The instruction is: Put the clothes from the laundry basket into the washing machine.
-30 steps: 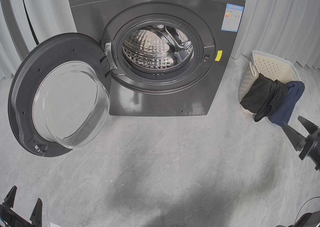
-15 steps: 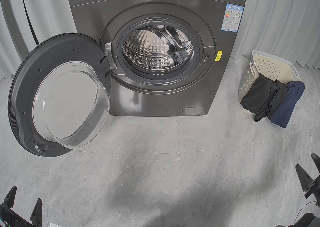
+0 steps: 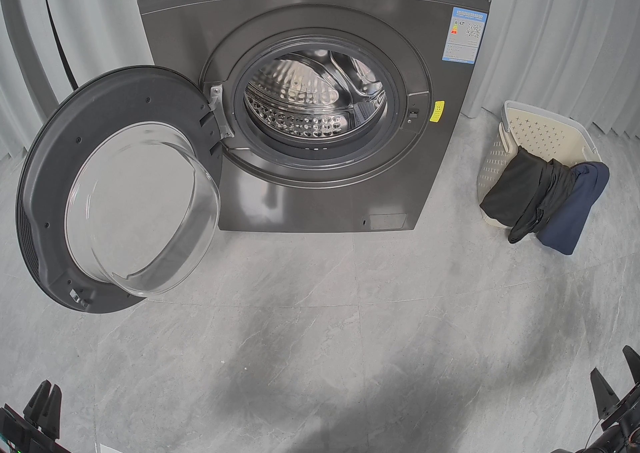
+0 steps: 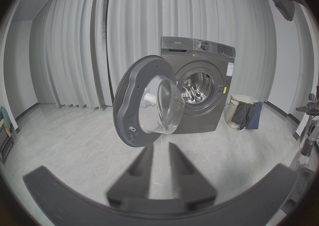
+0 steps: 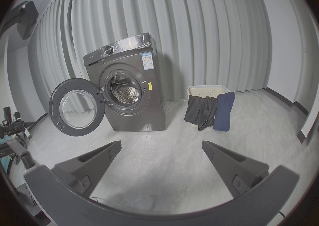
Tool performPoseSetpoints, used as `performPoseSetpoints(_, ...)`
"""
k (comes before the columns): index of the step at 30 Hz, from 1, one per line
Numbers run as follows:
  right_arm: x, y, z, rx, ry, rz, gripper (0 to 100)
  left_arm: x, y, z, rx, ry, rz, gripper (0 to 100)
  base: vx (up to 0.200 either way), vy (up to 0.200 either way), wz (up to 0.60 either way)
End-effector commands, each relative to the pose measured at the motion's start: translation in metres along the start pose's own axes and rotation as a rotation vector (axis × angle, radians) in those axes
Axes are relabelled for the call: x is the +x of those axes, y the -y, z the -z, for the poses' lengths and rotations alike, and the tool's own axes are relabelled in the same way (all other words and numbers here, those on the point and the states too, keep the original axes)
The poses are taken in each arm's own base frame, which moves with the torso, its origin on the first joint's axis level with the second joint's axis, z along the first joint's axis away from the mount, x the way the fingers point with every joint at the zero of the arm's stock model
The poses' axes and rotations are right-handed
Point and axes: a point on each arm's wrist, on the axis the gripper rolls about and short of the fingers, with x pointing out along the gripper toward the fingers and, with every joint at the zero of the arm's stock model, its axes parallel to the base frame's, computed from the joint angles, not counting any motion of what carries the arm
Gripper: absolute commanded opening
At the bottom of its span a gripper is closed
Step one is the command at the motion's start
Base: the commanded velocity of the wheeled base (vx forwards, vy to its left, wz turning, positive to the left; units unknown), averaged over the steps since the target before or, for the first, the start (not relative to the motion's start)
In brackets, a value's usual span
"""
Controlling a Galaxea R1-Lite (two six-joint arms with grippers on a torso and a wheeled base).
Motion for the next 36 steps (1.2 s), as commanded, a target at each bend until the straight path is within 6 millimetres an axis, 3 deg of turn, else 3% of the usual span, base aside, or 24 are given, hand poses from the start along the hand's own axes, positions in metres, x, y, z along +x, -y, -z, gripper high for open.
performPoseSetpoints(1, -0.001, 0.002, 0.005, -0.002, 0.012, 0.046, 100, 0.000, 0.000, 0.005, 0.002, -0.001, -0.003, 0, 0.000, 0.000, 0.00)
performPoseSetpoints(5, -0.002, 0.001, 0.006, -0.018, 0.026, 0.134, 100, 0.000, 0.000, 0.005, 0.002, -0.001, -0.004, 0, 0.000, 0.000, 0.00)
performPoseSetpoints(9, -0.006, -0.003, 0.009, -0.040, 0.054, 0.068, 100, 0.000, 0.000, 0.005, 0.003, 0.001, -0.006, 0, 0.000, 0.000, 0.00)
performPoseSetpoints(10, -0.008, -0.004, 0.010, -0.054, 0.066, 0.046, 100, 0.000, 0.000, 0.005, 0.005, -0.002, -0.005, 100, 0.000, 0.000, 0.00)
performPoseSetpoints(27, -0.008, -0.003, 0.016, -0.114, 0.024, 0.059, 100, 0.000, 0.000, 0.005, -0.009, -0.001, -0.003, 100, 0.000, 0.000, 0.00)
performPoseSetpoints(36, -0.008, -0.003, 0.016, -0.109, 0.024, 0.059, 100, 0.000, 0.000, 0.005, -0.011, -0.001, -0.003, 100, 0.000, -0.200, 0.00)
